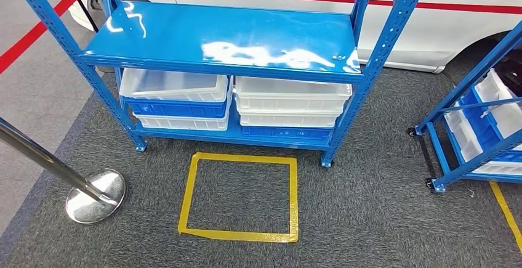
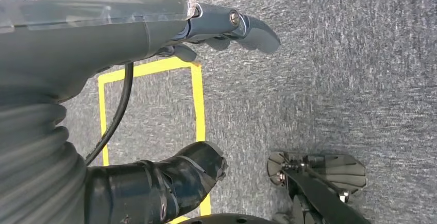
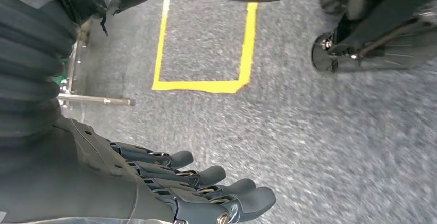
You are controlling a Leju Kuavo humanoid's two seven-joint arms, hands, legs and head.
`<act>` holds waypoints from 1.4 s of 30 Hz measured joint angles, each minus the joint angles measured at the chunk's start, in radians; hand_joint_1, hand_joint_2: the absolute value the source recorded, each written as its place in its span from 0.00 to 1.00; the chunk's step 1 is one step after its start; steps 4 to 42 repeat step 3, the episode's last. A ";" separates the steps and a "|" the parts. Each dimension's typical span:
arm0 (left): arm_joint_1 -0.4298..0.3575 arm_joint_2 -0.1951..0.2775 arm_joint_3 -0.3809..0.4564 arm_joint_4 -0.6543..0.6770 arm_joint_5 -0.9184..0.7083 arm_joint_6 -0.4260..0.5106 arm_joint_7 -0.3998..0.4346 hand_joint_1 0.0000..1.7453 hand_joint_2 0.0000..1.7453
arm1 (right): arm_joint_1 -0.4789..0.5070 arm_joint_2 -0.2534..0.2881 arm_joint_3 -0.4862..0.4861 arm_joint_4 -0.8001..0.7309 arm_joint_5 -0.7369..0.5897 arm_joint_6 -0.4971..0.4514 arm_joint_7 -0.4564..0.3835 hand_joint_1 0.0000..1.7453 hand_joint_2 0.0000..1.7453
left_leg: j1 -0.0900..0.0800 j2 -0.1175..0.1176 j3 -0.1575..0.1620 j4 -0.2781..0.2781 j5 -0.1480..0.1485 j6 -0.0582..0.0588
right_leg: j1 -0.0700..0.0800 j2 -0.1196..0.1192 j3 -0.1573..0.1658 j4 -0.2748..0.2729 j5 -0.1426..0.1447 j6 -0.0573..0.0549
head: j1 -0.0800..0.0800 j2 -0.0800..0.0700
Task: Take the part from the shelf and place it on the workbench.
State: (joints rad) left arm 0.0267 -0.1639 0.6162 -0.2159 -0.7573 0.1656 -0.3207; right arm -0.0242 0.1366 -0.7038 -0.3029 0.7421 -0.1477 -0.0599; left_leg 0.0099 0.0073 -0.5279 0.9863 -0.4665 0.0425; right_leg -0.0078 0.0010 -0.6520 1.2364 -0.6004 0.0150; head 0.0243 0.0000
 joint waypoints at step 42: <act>-0.002 0.009 -0.039 -0.022 0.050 -0.010 0.021 0.00 1.00 | 0.028 -0.008 0.043 0.001 -0.048 0.011 0.003 0.00 1.00 | -0.001 0.000 -0.001 0.003 -0.002 0.000 | -0.003 0.000 -0.032 0.067 -0.006 0.005 | 0.000 0.000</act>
